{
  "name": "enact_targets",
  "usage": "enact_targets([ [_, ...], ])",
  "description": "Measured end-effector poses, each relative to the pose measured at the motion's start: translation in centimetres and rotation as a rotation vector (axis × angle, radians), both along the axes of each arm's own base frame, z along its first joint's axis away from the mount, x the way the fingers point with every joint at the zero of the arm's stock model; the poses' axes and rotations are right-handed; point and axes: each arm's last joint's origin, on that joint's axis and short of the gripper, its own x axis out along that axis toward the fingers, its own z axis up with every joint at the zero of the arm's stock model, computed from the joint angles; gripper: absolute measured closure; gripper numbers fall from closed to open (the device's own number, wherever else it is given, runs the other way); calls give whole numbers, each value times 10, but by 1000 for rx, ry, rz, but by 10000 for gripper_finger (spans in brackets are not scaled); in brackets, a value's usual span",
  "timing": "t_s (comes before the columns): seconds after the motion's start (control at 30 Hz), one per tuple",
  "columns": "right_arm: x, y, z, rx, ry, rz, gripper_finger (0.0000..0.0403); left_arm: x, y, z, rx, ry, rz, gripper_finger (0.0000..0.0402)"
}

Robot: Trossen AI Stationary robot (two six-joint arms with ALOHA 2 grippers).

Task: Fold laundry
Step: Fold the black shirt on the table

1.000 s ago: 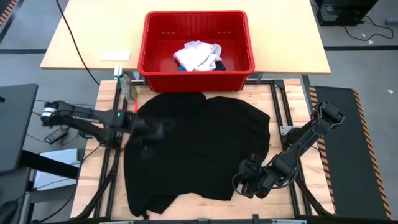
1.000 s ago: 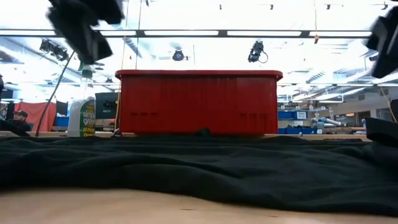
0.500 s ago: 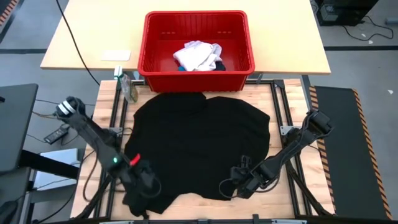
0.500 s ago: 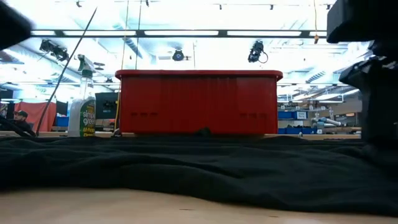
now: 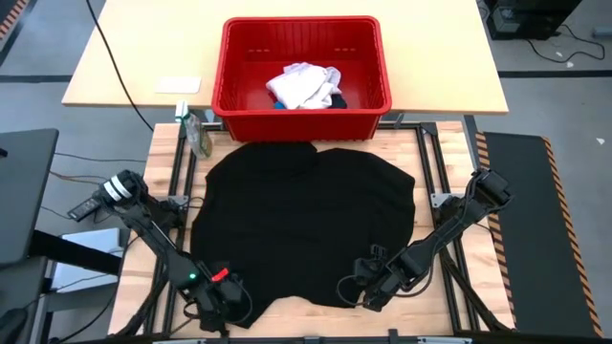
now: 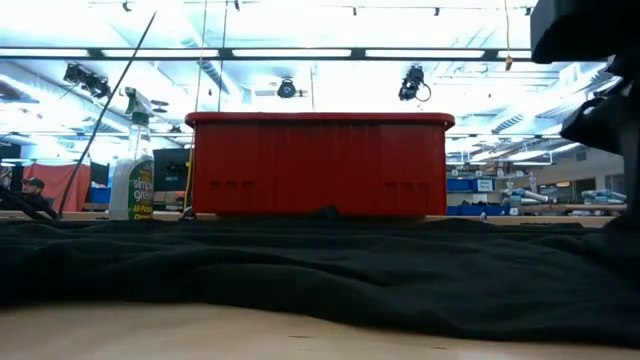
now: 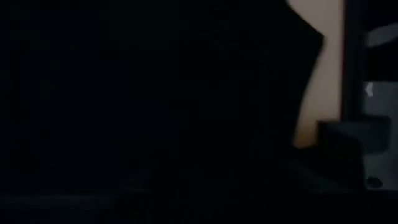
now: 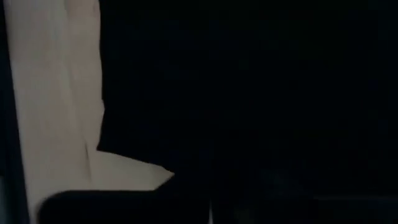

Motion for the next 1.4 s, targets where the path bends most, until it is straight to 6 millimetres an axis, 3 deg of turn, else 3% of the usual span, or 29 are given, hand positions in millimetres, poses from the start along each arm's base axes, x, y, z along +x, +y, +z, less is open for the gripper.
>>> enact_targets([
  [0.2, -8, 3, 13, 70, -5, -51, 393, 2, -2, -3, -19, 2, 37, 297],
  [0.3, -14, 5, 26, 136, -20, -69, 396, 4, -2, -2, -41, 3, 72, 350],
  [0.4, -26, 10, 40, 203, -32, -78, 398, 6, -6, 9, -139, -9, 91, 391],
  [0.57, -53, 21, 70, 340, -58, -53, 398, 12, -21, 57, -280, -126, -48, 397],
  [0.7, -79, 30, 92, 482, -36, -2, 398, 10, -24, 92, -279, -180, -144, 399],
  [0.8, -97, 37, 99, 541, -2, 52, 398, 9, -23, 100, -238, -173, -162, 400],
  [1.03, -127, 68, 96, 690, 172, 142, 398, 8, -23, 99, -244, -135, -139, 400],
  [1.17, -133, 80, 105, 808, 127, 180, 398, 11, -29, 121, -320, -141, -162, 401],
  [1.27, -136, 76, 108, 772, 84, 174, 398, 12, -26, 140, -294, -137, -179, 401],
  [1.4, -136, 56, 102, 611, 110, 99, 398, 14, -1, 152, -92, -65, -125, 401],
])
